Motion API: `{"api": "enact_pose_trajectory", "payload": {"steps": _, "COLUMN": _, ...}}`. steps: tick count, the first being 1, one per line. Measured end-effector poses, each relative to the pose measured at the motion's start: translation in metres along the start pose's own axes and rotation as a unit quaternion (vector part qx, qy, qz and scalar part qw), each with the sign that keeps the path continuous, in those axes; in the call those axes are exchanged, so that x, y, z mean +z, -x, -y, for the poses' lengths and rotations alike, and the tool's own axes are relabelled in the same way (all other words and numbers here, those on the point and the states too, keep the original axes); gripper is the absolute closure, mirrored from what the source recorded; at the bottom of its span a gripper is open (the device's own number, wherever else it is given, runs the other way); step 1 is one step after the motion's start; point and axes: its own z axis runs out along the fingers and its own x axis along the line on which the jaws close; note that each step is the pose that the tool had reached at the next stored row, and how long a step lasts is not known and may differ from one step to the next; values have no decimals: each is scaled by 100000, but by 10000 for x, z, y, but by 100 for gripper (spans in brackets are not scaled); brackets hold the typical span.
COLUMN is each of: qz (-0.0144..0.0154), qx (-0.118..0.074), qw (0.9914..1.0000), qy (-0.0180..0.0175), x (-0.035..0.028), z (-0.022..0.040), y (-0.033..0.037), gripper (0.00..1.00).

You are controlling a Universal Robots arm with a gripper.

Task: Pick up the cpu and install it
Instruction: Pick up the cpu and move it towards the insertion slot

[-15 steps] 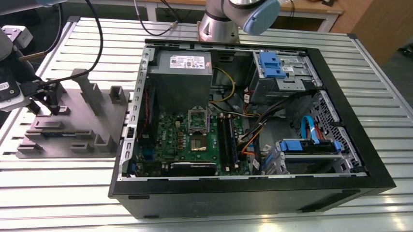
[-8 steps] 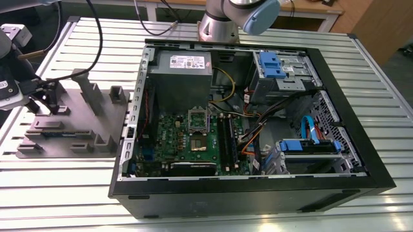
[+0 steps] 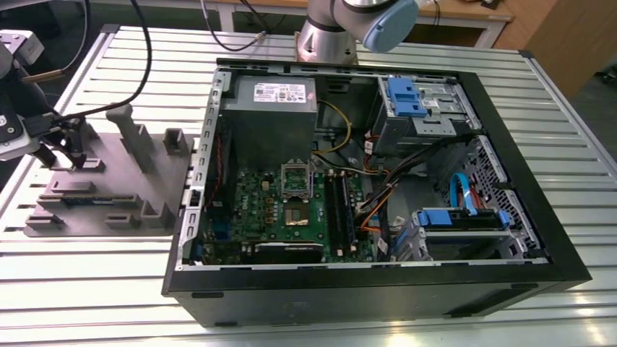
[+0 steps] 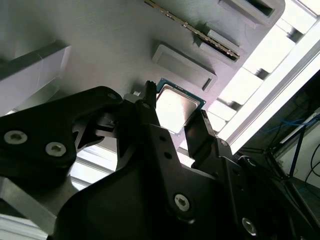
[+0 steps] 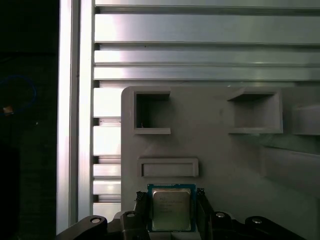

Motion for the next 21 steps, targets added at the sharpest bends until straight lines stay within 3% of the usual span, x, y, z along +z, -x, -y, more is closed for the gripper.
{"api": "enact_pose_trajectory", "payload": {"steps": 21, "qz": 1, "qx": 0, "qw": 100000, "qy": 2, "x": -90, "z": -4, "y": 2, "gripper": 53}}
